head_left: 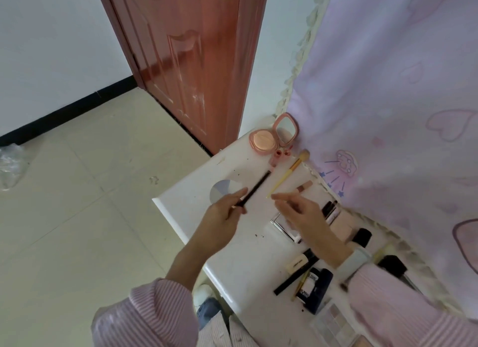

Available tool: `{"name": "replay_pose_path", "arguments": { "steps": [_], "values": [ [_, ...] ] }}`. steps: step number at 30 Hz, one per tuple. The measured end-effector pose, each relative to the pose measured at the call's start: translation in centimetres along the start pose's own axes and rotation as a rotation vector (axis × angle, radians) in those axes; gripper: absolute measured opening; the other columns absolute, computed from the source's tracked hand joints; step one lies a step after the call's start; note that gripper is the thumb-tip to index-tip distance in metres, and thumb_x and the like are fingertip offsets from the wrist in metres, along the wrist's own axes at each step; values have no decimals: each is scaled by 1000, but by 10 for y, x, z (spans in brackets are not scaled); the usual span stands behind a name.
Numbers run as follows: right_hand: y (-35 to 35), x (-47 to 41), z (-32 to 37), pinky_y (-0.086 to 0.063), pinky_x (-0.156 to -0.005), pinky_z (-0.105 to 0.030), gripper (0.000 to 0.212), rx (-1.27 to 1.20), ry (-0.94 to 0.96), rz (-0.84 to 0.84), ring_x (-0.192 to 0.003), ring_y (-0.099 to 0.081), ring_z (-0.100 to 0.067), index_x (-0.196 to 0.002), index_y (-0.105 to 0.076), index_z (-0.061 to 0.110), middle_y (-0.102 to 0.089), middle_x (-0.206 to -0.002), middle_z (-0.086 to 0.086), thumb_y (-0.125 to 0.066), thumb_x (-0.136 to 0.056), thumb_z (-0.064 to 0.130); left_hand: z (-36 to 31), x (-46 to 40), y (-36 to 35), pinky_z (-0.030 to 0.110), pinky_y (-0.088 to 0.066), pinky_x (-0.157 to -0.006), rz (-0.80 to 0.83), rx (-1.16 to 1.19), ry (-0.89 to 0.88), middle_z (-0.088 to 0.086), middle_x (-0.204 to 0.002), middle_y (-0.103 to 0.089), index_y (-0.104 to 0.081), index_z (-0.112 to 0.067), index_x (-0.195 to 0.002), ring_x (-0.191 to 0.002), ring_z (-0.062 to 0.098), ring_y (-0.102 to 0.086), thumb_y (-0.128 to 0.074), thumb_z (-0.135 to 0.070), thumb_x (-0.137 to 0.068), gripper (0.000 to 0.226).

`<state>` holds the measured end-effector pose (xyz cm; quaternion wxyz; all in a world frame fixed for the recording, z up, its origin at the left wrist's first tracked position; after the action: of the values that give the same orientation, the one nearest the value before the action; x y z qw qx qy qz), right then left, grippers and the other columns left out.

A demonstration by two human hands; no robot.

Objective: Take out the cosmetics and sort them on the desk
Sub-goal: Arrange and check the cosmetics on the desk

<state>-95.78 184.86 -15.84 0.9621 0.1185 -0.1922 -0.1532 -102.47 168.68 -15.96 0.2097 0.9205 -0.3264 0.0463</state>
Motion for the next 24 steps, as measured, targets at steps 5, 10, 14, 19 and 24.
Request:
{"name": "replay_pose_path", "arguments": {
  "steps": [5,10,14,19,24],
  "values": [
    [-16,-7,-1,-28,-40,-16,15,-304,-131,-142,-40,-30,-4,-79,-64,12,-37,-48,9,-56,-89,20,0,2,-23,14,-41,-56,-7,12,-28,-11,-77,-65,-46,-22,-98,-51,-1,-53,-54,-10,-91,16],
    [20,-36,-9,-24,-32,-13,26,-418,-255,-275,-33,-31,-1,-71,-53,13,-41,-46,9,-47,-94,24,2,2,-22,23,-46,-68,-256,-219,0,-9,-87,-69,-65,-19,-103,-69,6,-60,-59,-23,-89,15],
    [45,-72,-22,-23,-29,-16,31,-178,-341,-350,-26,-32,-1,-65,-51,13,-45,-53,0,-46,-93,24,0,8,-36,33,-51,-73,-307,-348,-78,2,-102,-67,-62,-11,-114,-84,20,-64,-59,-14,-88,26],
    [57,-109,-40,-29,-38,-24,31,44,-435,-364,-38,-43,-11,-62,-45,14,-50,-58,-4,-47,-91,23,23,9,-69,37,-38,-97,-91,-590,-136,5,-137,-47,-46,-14,-133,-121,25,-45,-47,-19,-94,39],
    [61,-122,-50,-31,-48,-29,24,129,-392,-366,-54,-41,-17,-65,-41,18,-45,-63,-3,-53,-86,19,40,12,-76,45,-38,-102,-40,-784,-170,8,-131,-55,-59,-15,-121,-123,27,-50,-68,-24,-81,43]
  ]
}}
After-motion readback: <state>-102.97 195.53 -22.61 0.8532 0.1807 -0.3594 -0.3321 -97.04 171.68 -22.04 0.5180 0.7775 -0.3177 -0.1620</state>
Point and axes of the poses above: each hand's wrist, its own x-axis away from the middle knuckle, its own y-axis out of the back of the hand, z = x × y, the point moved 5 cm from there along -x, towards the middle knuckle
